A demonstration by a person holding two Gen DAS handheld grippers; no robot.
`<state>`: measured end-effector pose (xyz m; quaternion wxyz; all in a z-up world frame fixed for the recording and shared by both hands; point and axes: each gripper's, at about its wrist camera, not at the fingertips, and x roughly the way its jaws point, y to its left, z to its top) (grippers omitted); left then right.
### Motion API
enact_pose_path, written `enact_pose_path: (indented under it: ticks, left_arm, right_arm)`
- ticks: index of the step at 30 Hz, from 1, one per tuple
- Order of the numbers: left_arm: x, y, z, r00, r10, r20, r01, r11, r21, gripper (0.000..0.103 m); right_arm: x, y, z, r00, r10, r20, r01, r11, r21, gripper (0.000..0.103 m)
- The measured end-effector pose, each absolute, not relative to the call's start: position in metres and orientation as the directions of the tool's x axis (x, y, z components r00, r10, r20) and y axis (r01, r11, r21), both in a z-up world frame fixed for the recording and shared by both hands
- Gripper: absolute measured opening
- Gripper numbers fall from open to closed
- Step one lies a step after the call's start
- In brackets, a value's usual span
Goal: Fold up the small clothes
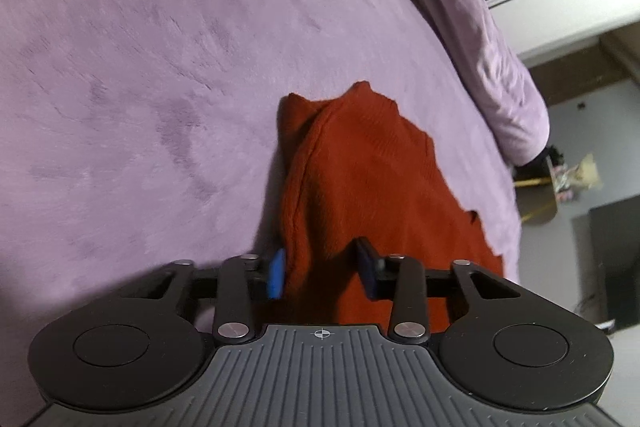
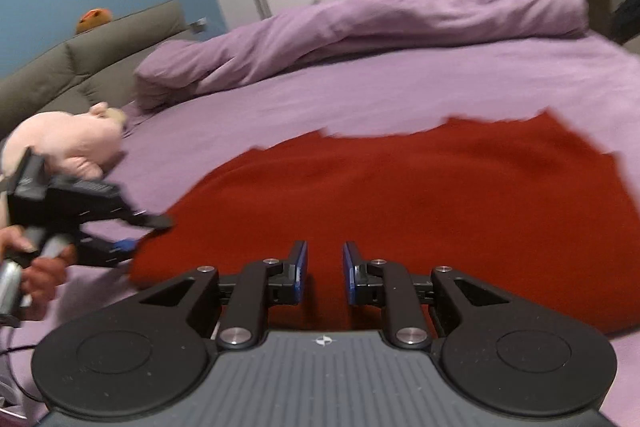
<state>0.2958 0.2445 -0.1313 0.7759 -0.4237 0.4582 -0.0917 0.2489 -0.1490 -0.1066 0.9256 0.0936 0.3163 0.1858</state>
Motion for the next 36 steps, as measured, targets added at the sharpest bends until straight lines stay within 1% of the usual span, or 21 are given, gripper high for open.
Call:
enact_pose_path:
  ticks: [3,6,8,10,12,13,14,15,16,19,22,25,28,30,32,34,35,36]
  left_arm:
    - [0.302,0.244,-0.136,0.562,-0.531,-0.634,-0.274,0.605,-0.748,0.026]
    - [0.298,0.244,-0.128,0.583,-0.515,-0.629,-0.262,0.613,-0.745,0.020]
    - [0.295,0.242,-0.117,0.595,-0.495,-0.633,-0.247,0.637,-0.731,0.018]
    - [0.292,0.239,-0.105,0.602,-0.470,-0.645,-0.232,0.670,-0.705,0.011]
    - [0.291,0.235,-0.092,0.614,-0.449,-0.649,-0.210,0.700,-0.683,0.011]
    - [0.290,0.232,-0.087,0.619,-0.446,-0.646,-0.196,0.709,-0.678,0.011]
    - [0.290,0.228,-0.081,0.622,-0.443,-0.645,-0.184,0.719,-0.671,0.011]
    - [0.290,0.221,-0.076,0.624,-0.437,-0.648,-0.167,0.736,-0.656,0.011]
    - [0.289,0.217,-0.072,0.624,-0.432,-0.651,-0.152,0.751,-0.643,0.011]
    - [0.289,0.199,-0.060,0.615,-0.437,-0.657,-0.100,0.783,-0.614,0.010]
    - [0.288,0.180,-0.046,0.619,-0.465,-0.633,-0.040,0.786,-0.617,0.010]
    - [0.292,0.154,-0.038,0.608,-0.502,-0.616,0.000,0.775,-0.632,0.010]
    - [0.294,0.146,-0.044,0.607,-0.458,-0.649,-0.048,0.794,-0.605,0.011]
    - [0.296,0.162,-0.058,0.596,-0.455,-0.662,-0.130,0.759,-0.638,0.012]
    - [0.292,0.183,-0.073,0.592,-0.430,-0.682,-0.208,0.736,-0.644,0.013]
    - [0.286,0.204,-0.083,0.599,-0.371,-0.710,-0.279,0.734,-0.619,0.019]
    - [0.282,0.214,-0.089,0.601,-0.357,-0.715,-0.303,0.726,-0.617,0.019]
    - [0.277,0.224,-0.095,0.605,-0.359,-0.711,-0.322,0.706,-0.631,0.024]
  right_arm:
    - [0.247,-0.124,-0.114,0.725,0.394,-0.564,-0.265,0.916,0.300,0.018]
    - [0.250,-0.110,-0.127,0.682,0.345,-0.644,-0.243,0.939,0.245,0.015]
    - [0.251,-0.113,-0.126,0.672,0.372,-0.640,-0.244,0.927,0.284,0.015]
    - [0.243,-0.121,-0.118,0.690,0.388,-0.611,-0.251,0.920,0.301,0.014]
    - [0.236,-0.125,-0.109,0.743,0.375,-0.554,-0.258,0.925,0.279,0.014]
    - [0.240,-0.125,-0.110,0.749,0.373,-0.548,-0.254,0.925,0.283,0.015]
    - [0.242,-0.125,-0.113,0.731,0.376,-0.569,-0.248,0.924,0.292,0.015]
    - [0.250,-0.123,-0.121,0.678,0.380,-0.630,-0.239,0.924,0.300,0.015]
    - [0.256,-0.123,-0.128,0.637,0.394,-0.663,-0.239,0.918,0.316,0.015]
    - [0.249,-0.136,-0.121,0.663,0.430,-0.612,-0.231,0.896,0.379,0.015]
    - [0.240,-0.163,-0.115,0.694,0.447,-0.564,-0.193,0.871,0.453,0.015]
    - [0.230,-0.187,-0.112,0.724,0.412,-0.553,-0.139,0.873,0.468,0.015]
    - [0.225,-0.201,-0.117,0.723,0.400,-0.564,-0.105,0.870,0.483,0.015]
    - [0.221,-0.207,-0.119,0.719,0.400,-0.568,-0.096,0.867,0.489,0.016]
    - [0.224,-0.212,-0.121,0.715,0.400,-0.574,-0.095,0.868,0.488,0.017]
    - [0.222,-0.212,-0.125,0.709,0.404,-0.578,-0.090,0.865,0.494,0.018]
    - [0.221,-0.214,-0.128,0.706,0.409,-0.579,-0.089,0.862,0.500,0.018]
    - [0.220,-0.213,-0.129,0.702,0.413,-0.580,-0.090,0.859,0.503,0.019]
